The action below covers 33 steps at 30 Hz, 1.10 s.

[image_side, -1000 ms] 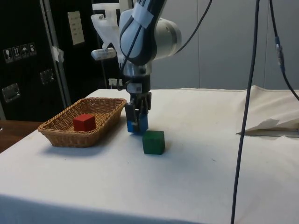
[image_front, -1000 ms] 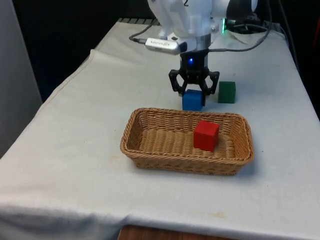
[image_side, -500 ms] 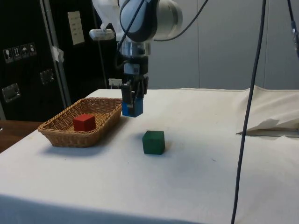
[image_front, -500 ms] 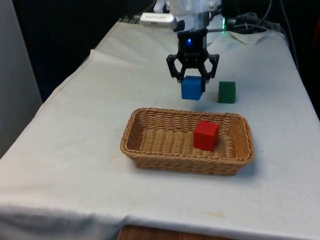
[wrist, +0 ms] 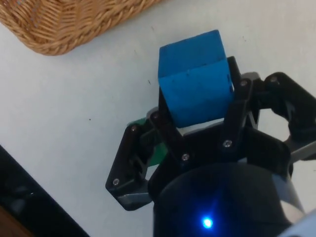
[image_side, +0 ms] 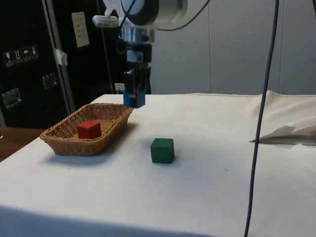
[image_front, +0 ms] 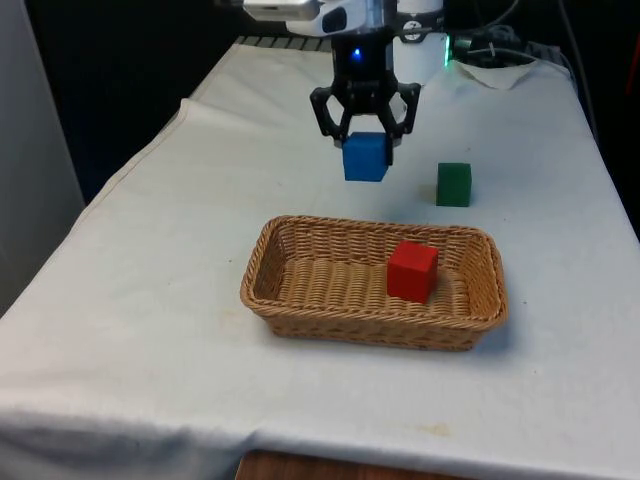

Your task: Pick up exactly two blocks and place them into the basket.

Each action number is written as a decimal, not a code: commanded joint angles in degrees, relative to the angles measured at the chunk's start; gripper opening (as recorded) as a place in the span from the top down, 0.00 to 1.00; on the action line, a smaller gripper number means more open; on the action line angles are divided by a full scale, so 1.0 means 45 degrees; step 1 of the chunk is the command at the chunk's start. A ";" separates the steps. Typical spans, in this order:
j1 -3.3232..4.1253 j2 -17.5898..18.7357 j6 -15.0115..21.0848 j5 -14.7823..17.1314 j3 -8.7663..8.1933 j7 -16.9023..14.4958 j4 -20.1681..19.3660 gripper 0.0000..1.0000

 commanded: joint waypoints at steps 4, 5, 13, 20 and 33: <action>-0.0102 0.0204 -0.0471 0.0051 -0.0064 -0.0306 0.0573 0.93; -0.0140 0.0344 -0.0611 0.0064 -0.0076 -0.0395 0.0828 0.93; -0.0280 0.1031 -0.1070 0.0115 -0.0076 -0.0637 0.1859 0.93; -0.0395 0.1884 -0.1477 0.0204 -0.0102 -0.0853 0.3005 0.93; -0.0700 0.3947 -0.1986 0.0726 -0.0166 -0.1439 0.5411 0.93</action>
